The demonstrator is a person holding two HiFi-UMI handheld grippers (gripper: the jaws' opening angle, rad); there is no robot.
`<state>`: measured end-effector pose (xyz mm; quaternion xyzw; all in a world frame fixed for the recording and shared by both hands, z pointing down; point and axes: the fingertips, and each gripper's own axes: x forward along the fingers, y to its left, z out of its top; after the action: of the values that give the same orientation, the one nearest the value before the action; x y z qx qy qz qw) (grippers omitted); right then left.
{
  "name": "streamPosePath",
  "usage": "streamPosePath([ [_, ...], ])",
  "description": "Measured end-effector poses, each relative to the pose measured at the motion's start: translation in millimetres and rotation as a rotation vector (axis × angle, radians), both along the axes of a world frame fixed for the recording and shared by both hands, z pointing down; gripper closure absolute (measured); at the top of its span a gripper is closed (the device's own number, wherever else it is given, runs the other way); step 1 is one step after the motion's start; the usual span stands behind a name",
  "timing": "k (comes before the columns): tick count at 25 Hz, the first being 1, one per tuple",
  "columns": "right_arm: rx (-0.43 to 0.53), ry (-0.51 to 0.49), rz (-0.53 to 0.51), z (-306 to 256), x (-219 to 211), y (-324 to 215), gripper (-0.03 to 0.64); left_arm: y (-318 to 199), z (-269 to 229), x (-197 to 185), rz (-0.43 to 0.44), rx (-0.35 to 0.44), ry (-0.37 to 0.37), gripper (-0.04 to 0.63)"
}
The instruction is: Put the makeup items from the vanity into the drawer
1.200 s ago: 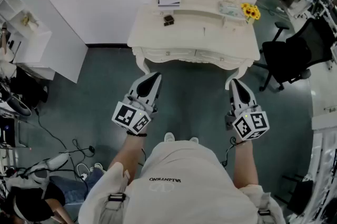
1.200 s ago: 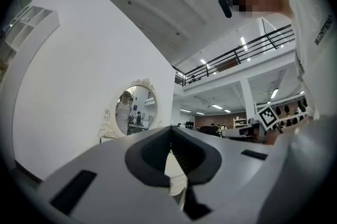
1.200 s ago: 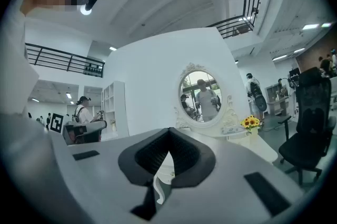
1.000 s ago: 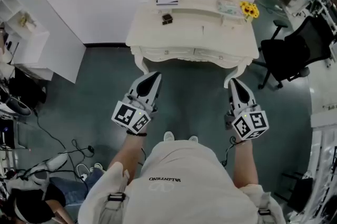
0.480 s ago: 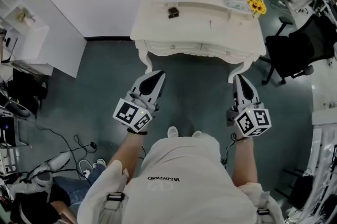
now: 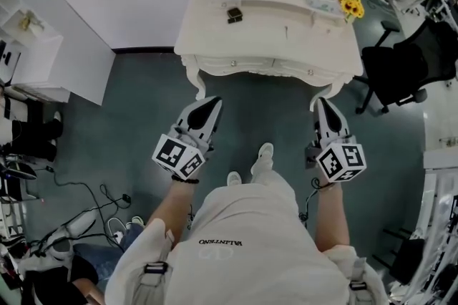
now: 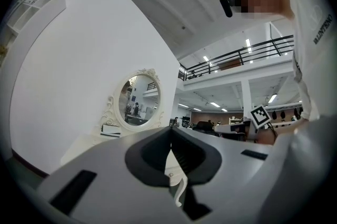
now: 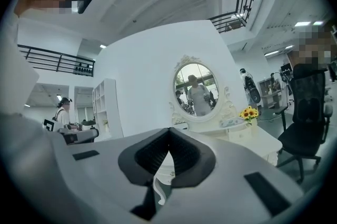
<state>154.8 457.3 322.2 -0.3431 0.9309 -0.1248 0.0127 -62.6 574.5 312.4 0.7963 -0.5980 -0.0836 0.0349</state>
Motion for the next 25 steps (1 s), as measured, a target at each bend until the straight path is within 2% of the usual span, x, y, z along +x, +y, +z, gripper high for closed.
streamPosePath([
  [6,-0.015,-0.006,-0.018,6,-4,-47,0.606,-49,-4,7,0.005,-0.002,-0.029,0.591],
  [13,-0.02,0.015,-0.047,8,-9,-126,0.606,-133,-15,18,-0.002,-0.003,-0.056,0.591],
  [19,-0.031,0.017,-0.08,11,-2,-184,0.606,-198,-21,42,0.007,-0.006,-0.056,0.591],
  [25,-0.049,0.02,-0.1,20,6,-224,0.606,-239,-16,56,0.002,-0.016,-0.057,0.591],
])
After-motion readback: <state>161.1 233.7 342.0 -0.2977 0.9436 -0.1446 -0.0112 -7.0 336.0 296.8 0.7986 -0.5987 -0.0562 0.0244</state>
